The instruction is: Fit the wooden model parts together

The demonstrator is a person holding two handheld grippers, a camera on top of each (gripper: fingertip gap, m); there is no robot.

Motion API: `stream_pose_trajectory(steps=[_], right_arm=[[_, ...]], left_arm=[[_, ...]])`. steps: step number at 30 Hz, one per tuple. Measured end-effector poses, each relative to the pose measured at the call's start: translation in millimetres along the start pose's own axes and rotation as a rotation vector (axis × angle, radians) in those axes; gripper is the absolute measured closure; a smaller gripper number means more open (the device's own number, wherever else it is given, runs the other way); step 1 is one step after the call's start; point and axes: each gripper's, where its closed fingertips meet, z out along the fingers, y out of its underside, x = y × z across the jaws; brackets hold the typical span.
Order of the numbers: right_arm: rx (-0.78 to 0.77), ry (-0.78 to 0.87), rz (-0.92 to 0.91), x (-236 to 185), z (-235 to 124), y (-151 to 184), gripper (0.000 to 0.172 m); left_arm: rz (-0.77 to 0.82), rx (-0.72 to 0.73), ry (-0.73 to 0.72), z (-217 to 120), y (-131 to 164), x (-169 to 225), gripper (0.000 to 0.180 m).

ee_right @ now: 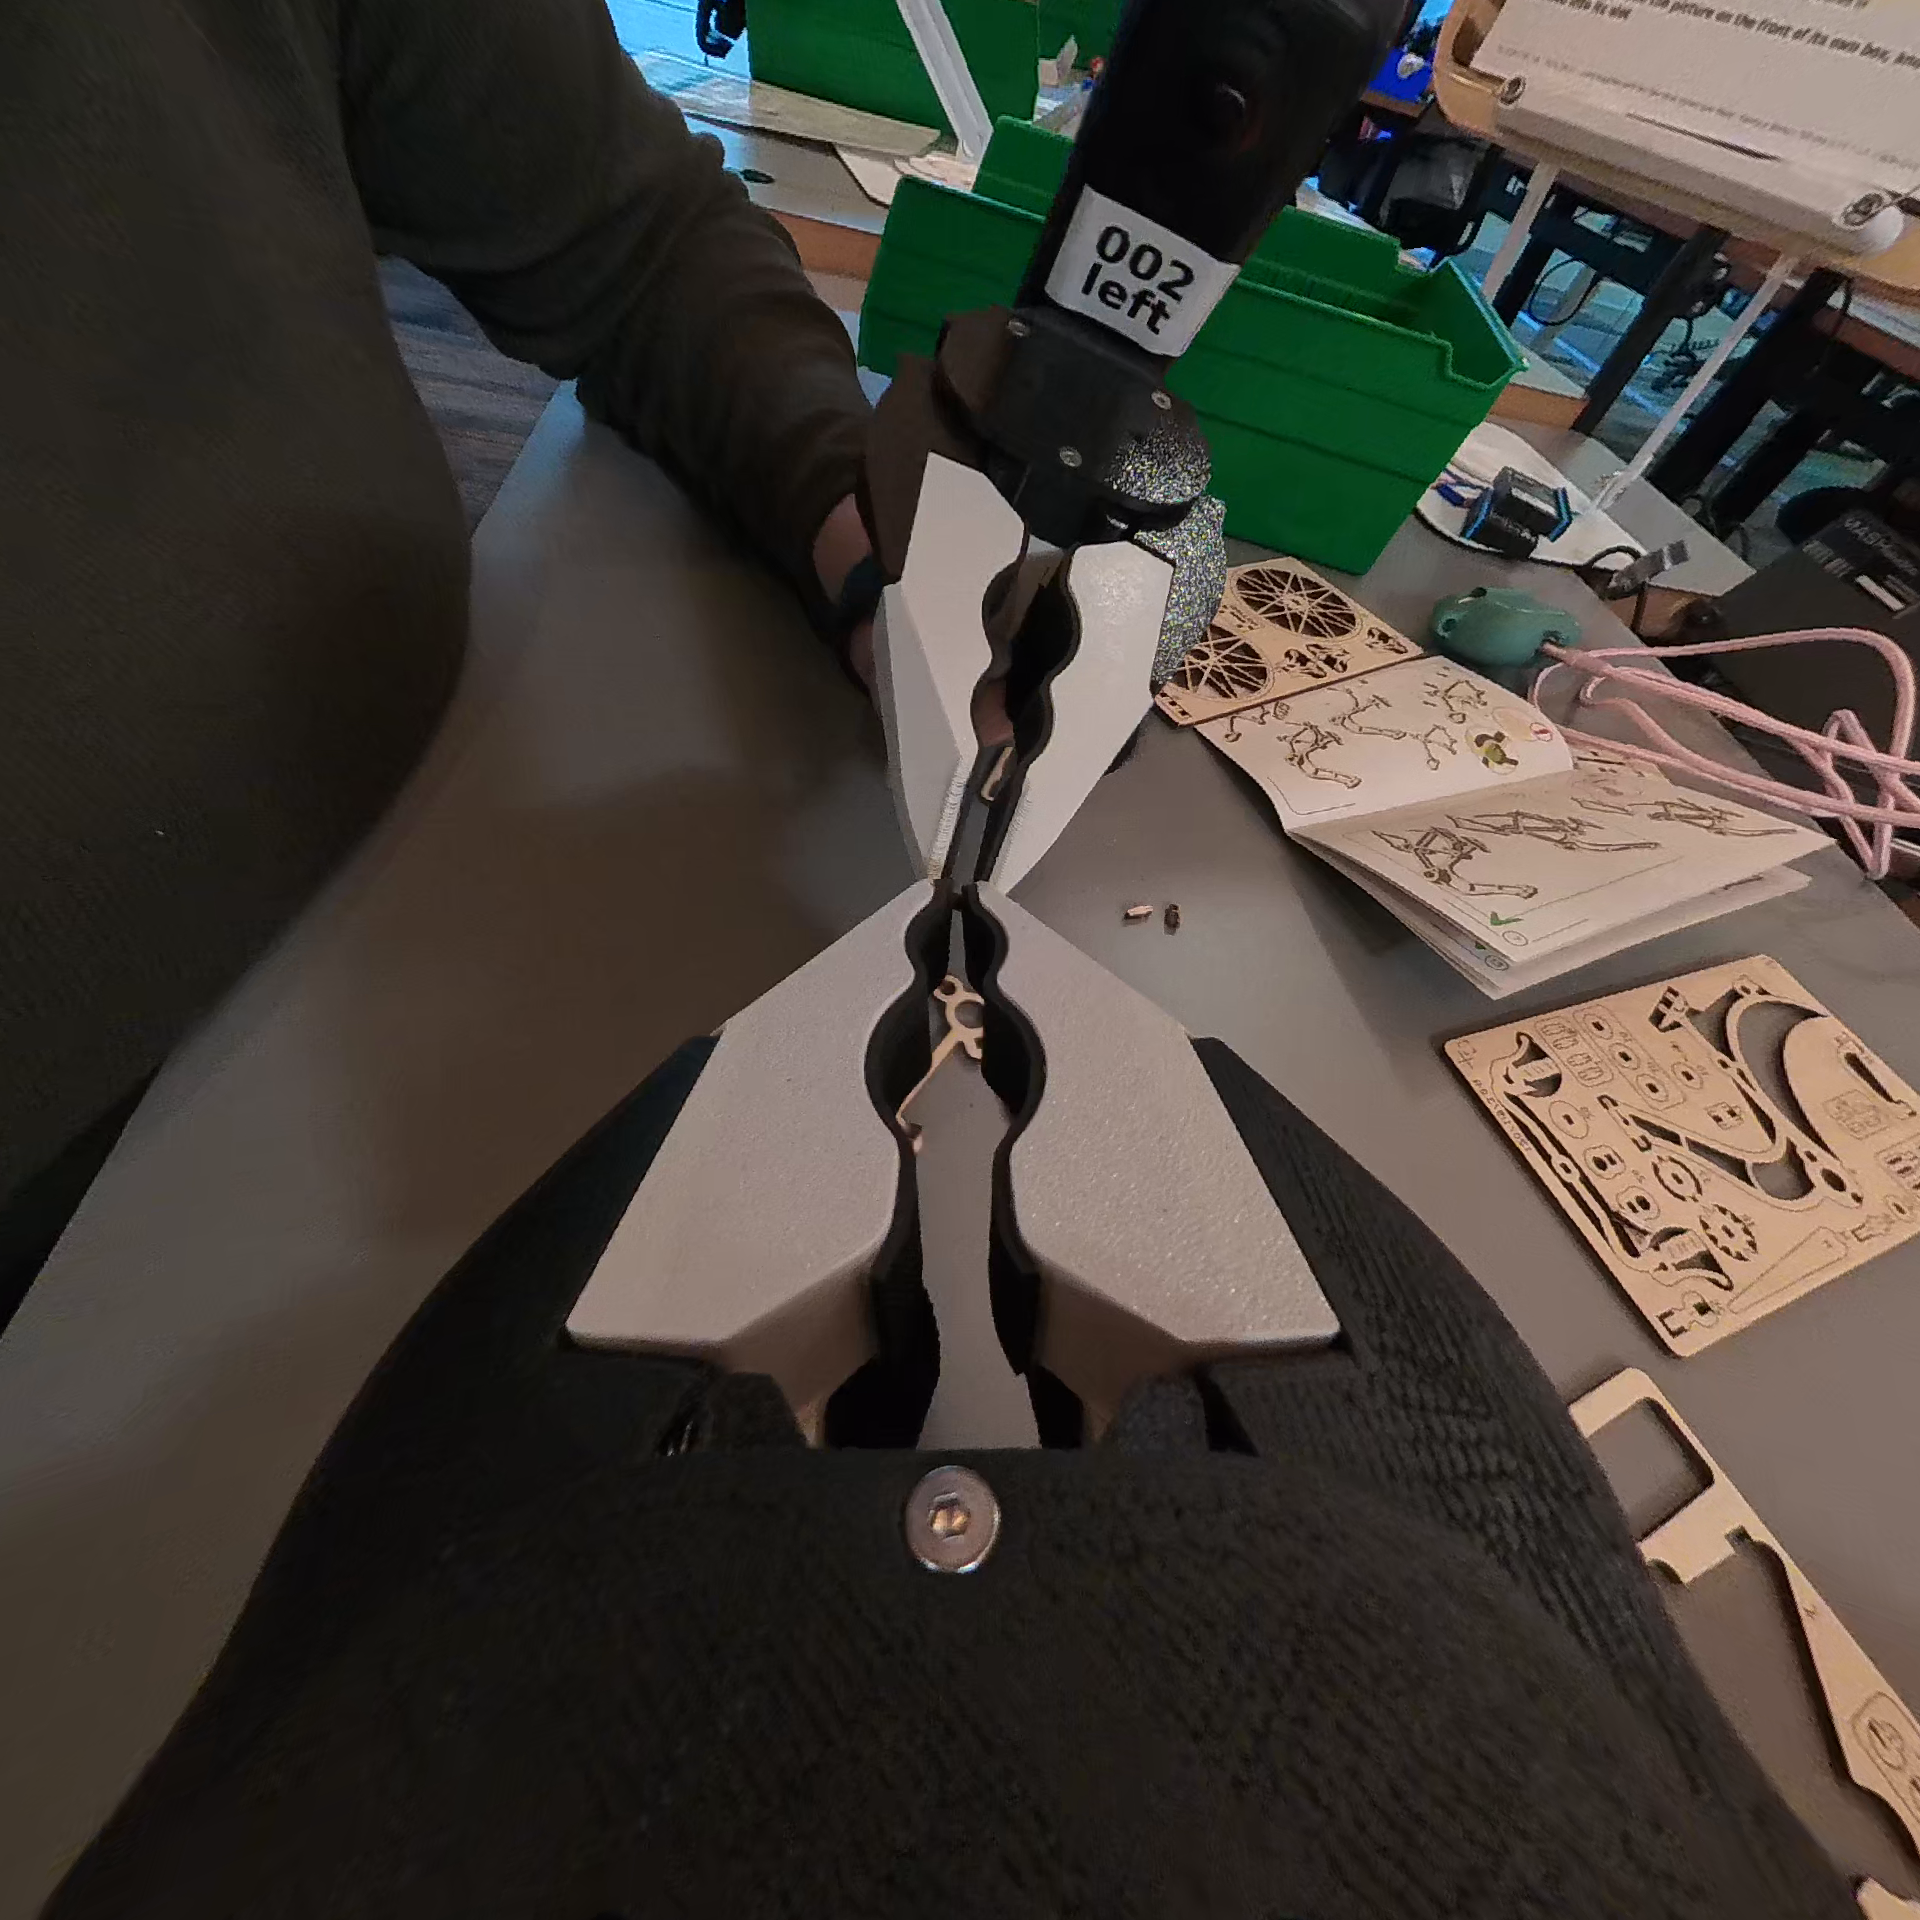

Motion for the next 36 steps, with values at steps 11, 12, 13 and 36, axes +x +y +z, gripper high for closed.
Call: stream_pose_trajectory(steps=[11,12,13,36], right_arm=[[0.03,-0.005,0.015,0.1,-1.2,-3.9,0.172],[0.029,-0.004,0.015,0.3,-1.1,-3.6,0.172],[0.028,-0.003,0.015,0.5,-1.1,-3.5,0.172],[0.073,-0.076,0.086,-5.2,-2.5,-7.4,0.169]], left_arm=[[0.053,-0.015,-0.034,1.5,2.0,0.7,0.18],[0.054,-0.017,-0.039,1.6,2.2,0.3,0.18],[0.059,-0.019,-0.045,1.7,2.5,-0.1,0.18],[0.165,-0.007,-0.053,2.3,1.3,6.7,0.18]])
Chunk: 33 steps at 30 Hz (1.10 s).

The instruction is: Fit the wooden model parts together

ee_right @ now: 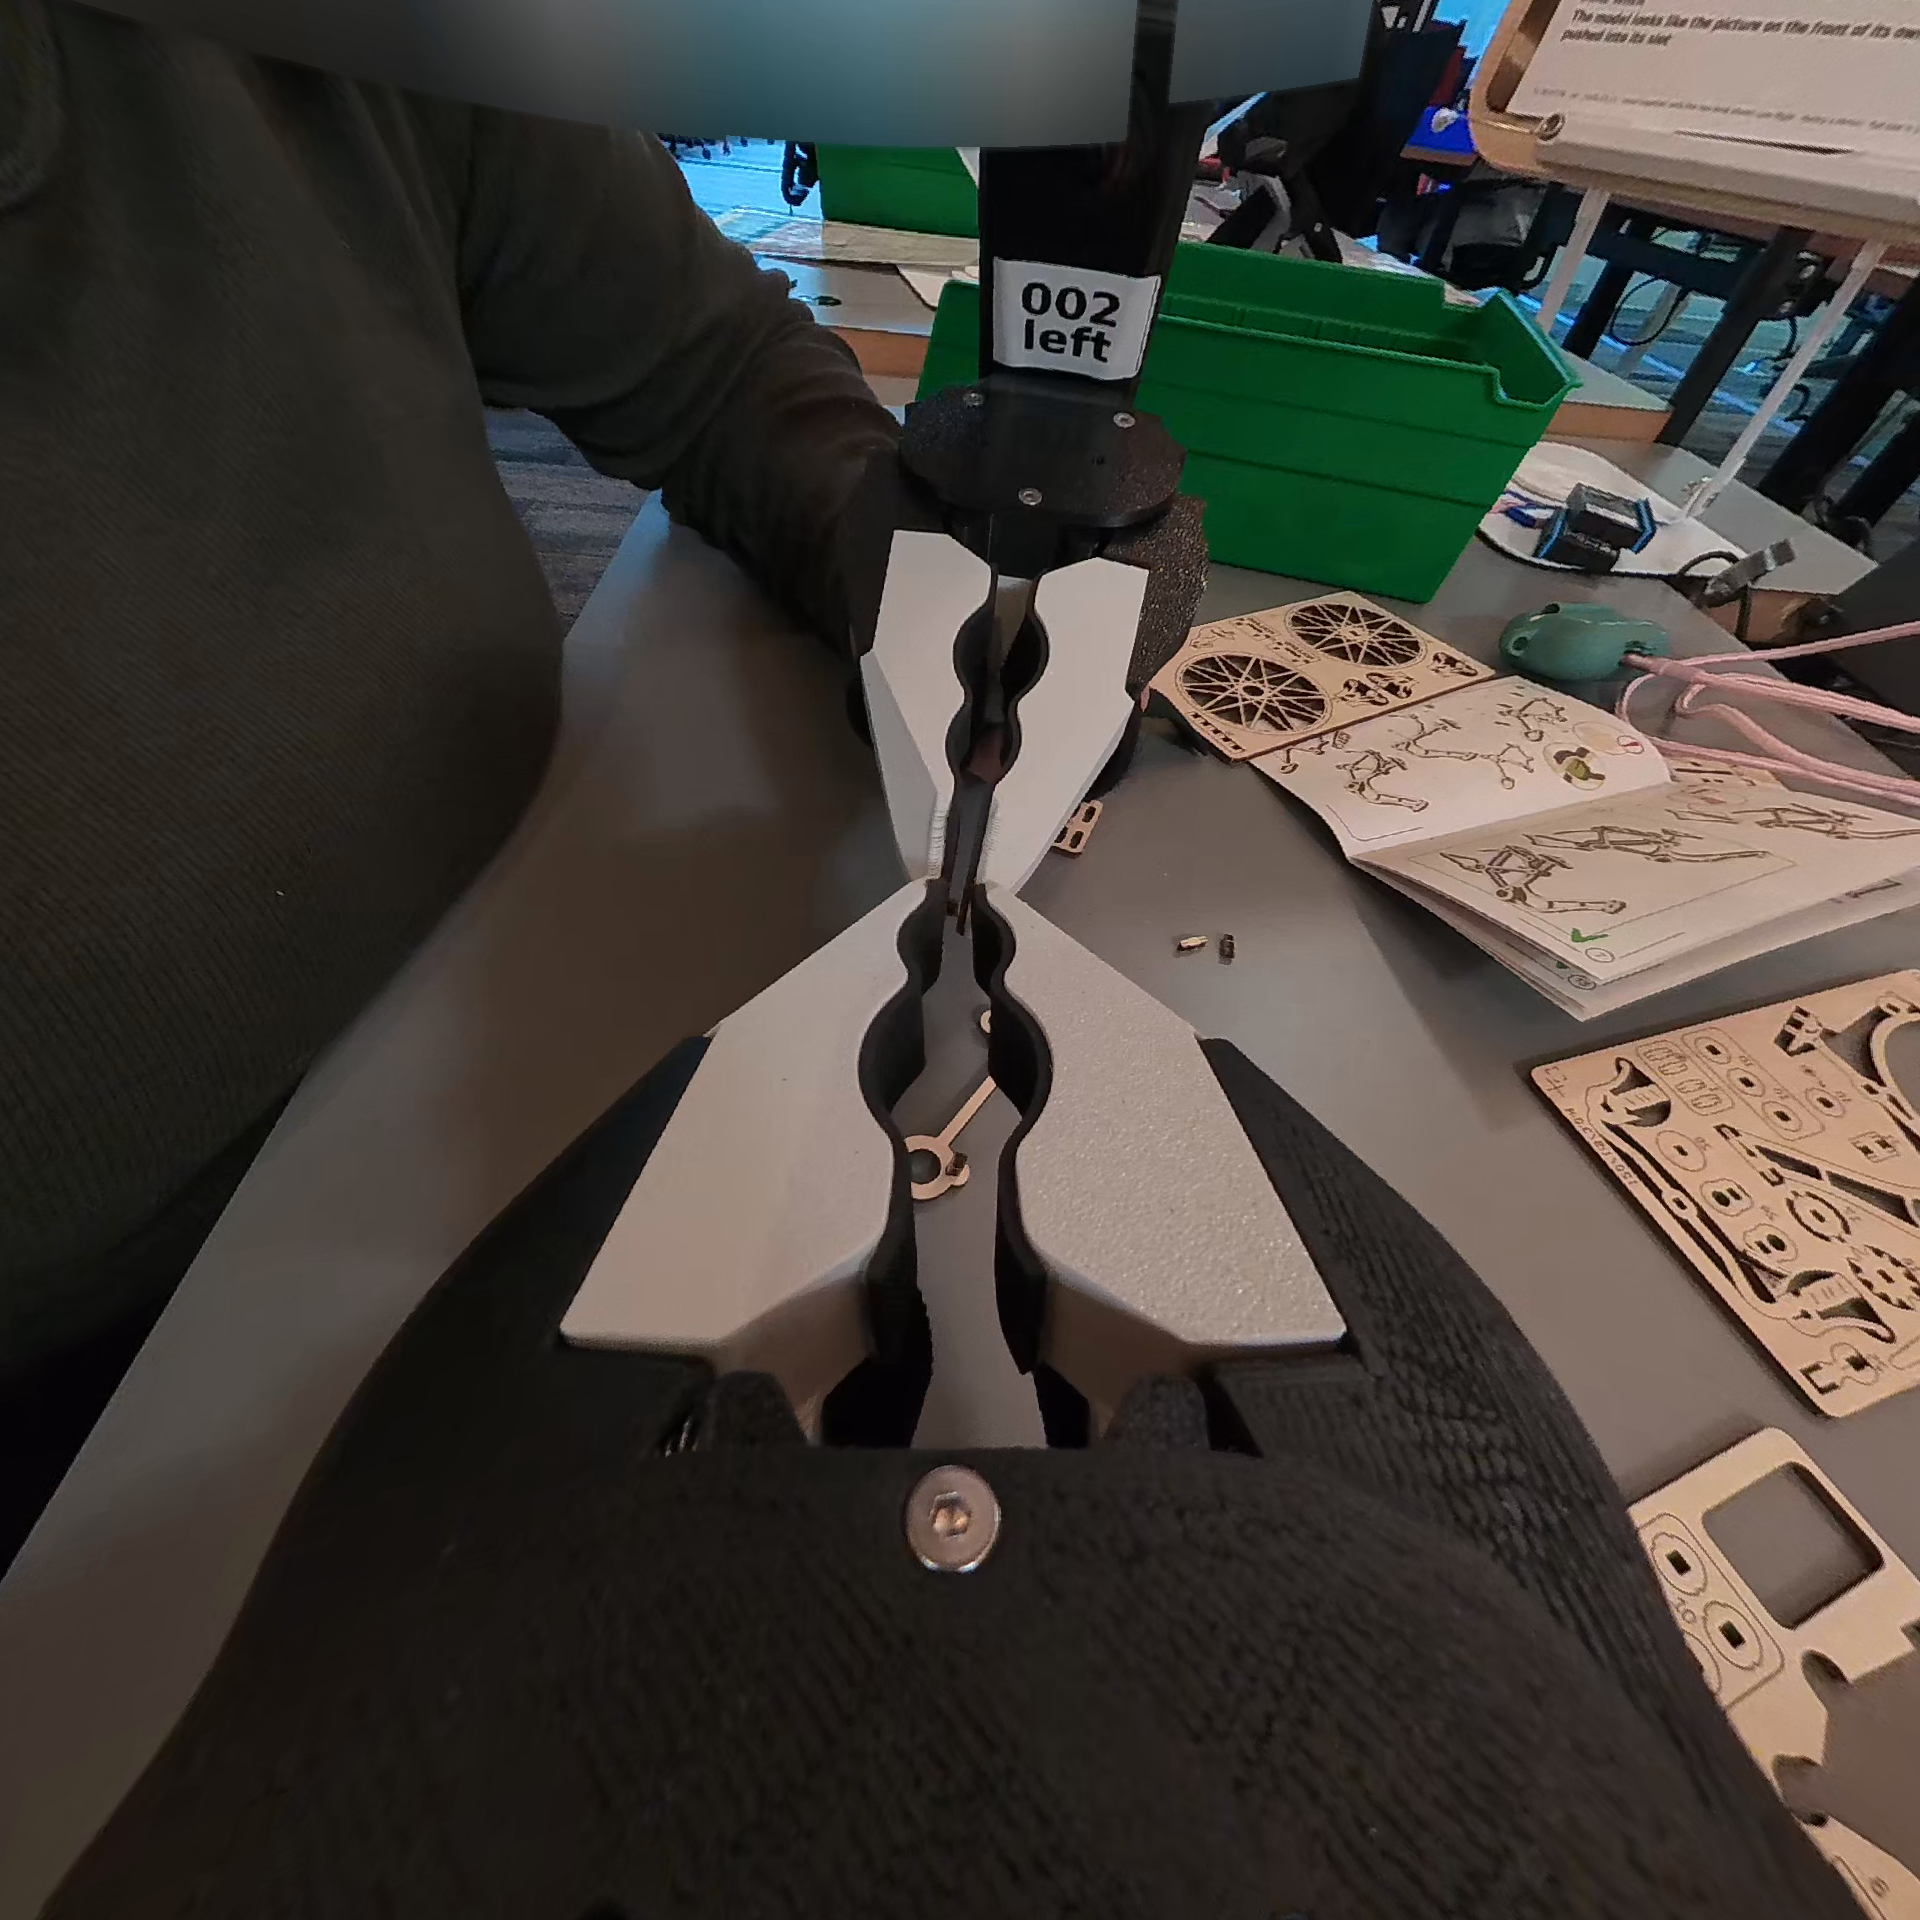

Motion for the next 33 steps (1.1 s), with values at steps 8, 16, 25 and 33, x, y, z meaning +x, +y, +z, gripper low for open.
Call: stream_pose_trajectory(steps=[8,16,25,33], right_arm=[[-0.014,-0.019,-0.008,-2.8,0.2,2.4,0.166],[-0.018,-0.005,-0.024,-1.4,0.3,2.7,0.168],[-0.018,0.01,-0.042,-0.2,0.4,2.1,0.17],[-0.014,0.018,-0.046,0.8,0.7,1.5,0.171]], left_arm=[[0.021,-0.005,-0.006,0.6,0.6,1.1,0.18],[0.021,-0.001,-0.005,0.2,0.3,1.1,0.18],[0.006,0.005,-0.006,-0.3,-0.6,-0.5,0.18],[0.002,0.009,-0.01,-0.8,-1.1,-1.3,0.18]])
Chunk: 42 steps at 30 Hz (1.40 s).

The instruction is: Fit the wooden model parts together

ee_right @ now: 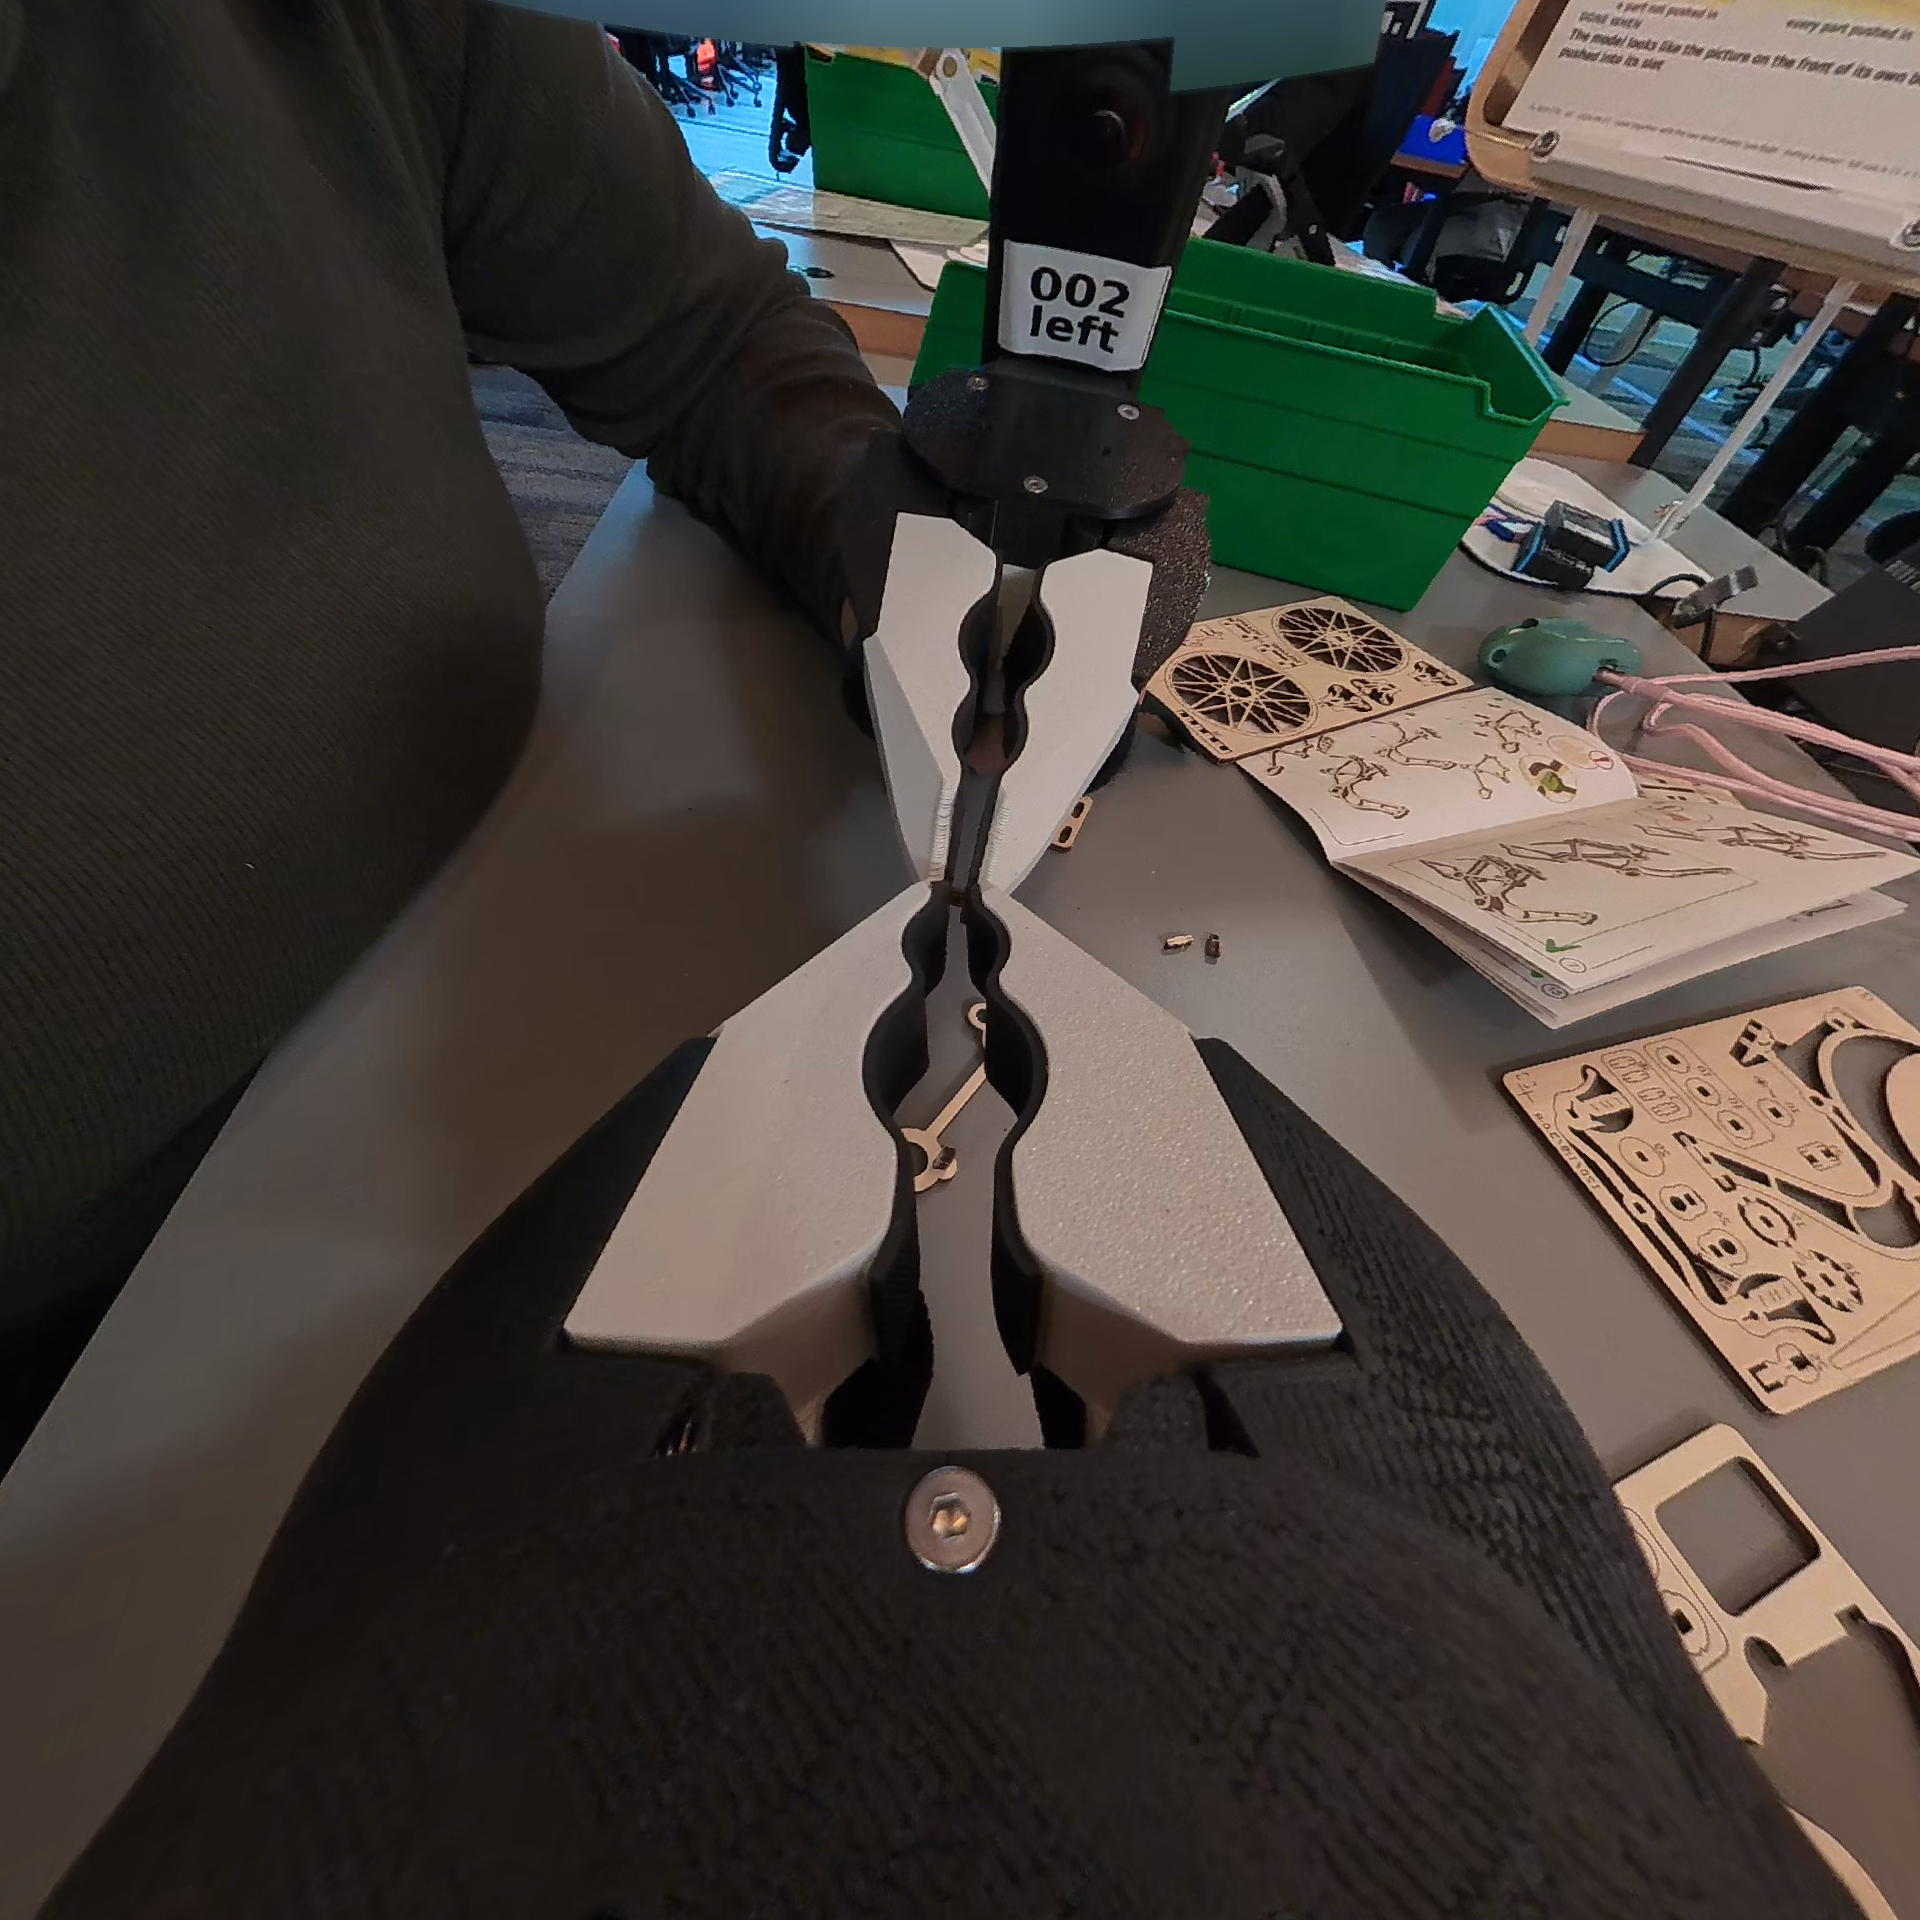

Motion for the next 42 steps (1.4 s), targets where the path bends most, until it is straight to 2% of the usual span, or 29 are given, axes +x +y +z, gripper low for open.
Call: stream_pose_trajectory(steps=[16,21,24,29,33,39,42], right_arm=[[-0.003,0.029,-0.035,1,0,-1,0.171],[-0.022,0.027,-0.024,2,-1,2,0.171],[-0.033,0.031,-0.012,4,-3,4,0.171],[-0.135,0.098,0.019,19,-13,23,0.171],[-0.184,0.102,0.074,25,-16,36,0.171],[-0.236,0.064,0.156,28,-12,55,0.171],[-0.25,0.054,0.183,30,-11,57,0.171]], left_arm=[[-0.007,0.009,-0.006,-1,-1,-1,0.18],[0.031,-0.015,-0.067,1,1,-5,0.177],[0.056,-0.077,-0.113,2,10,-11,0.163],[0.085,-0.291,-0.137,2,42,-19,0.145],[0.096,-0.387,-0.129,4,57,-18,0.141],[0.009,-0.413,-0.086,6,61,-19,0.143],[0.032,-0.407,-0.08,7,60,-21,0.144]])
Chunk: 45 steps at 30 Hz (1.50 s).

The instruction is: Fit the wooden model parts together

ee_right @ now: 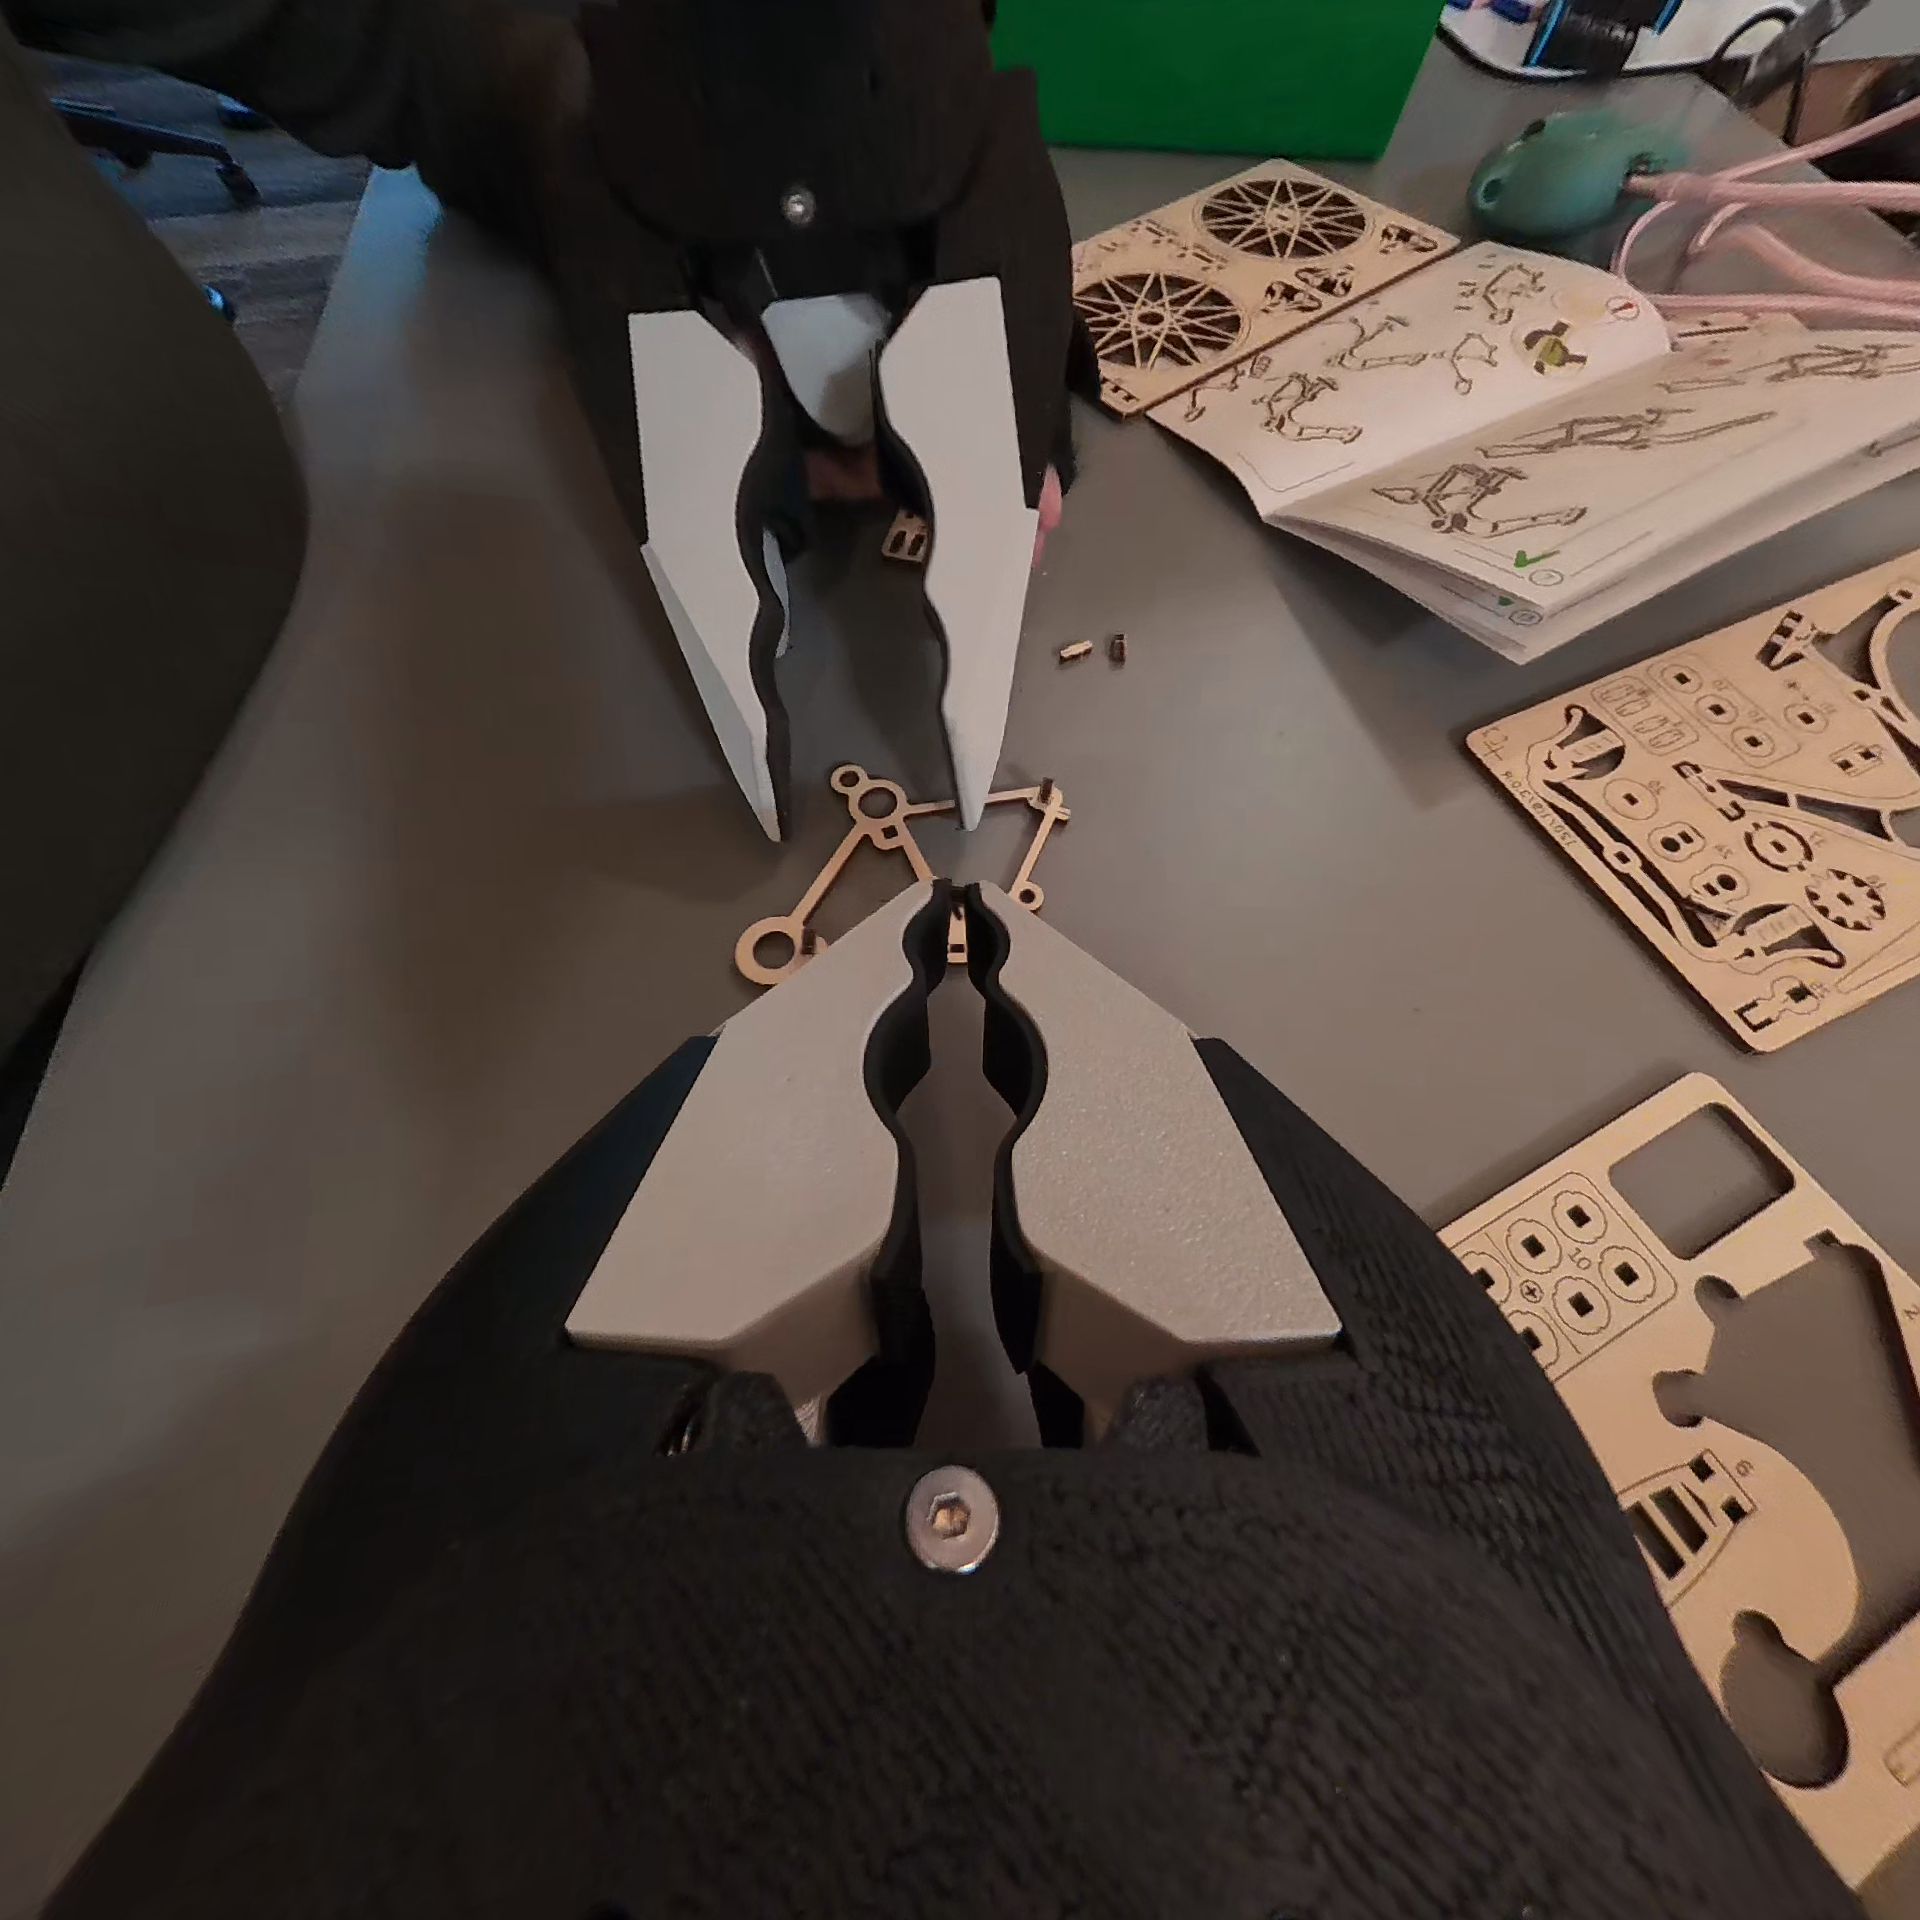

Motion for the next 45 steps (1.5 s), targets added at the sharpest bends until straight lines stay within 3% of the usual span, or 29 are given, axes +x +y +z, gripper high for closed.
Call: stream_pose_trajectory(steps=[6,20,26,33,38,45], right_arm=[[-0.05,0.003,-0.003,1,2,7,0.171],[-0.093,0.021,-0.023,-1,7,11,0.17],[-0.092,0.03,-0.012,0,3,13,0.171],[-0.093,0.049,-0.034,0,1,9,0.171],[-0.104,0.067,-0.057,-1,1,7,0.171],[-0.151,0.089,-0.076,2,-4,10,0.171]], left_arm=[[0.032,0.003,0.028,4,-4,7,0.156],[-0.017,-0.006,0.003,0,1,3,0.155],[0.011,-0.001,-0.001,-1,0,5,0.165],[0.047,0.026,-0.033,1,-7,4,0.155],[-0.032,-0.009,-0.018,5,-2,-2,0.144],[-0.071,-0.019,0.013,5,0,-2,0.157]])
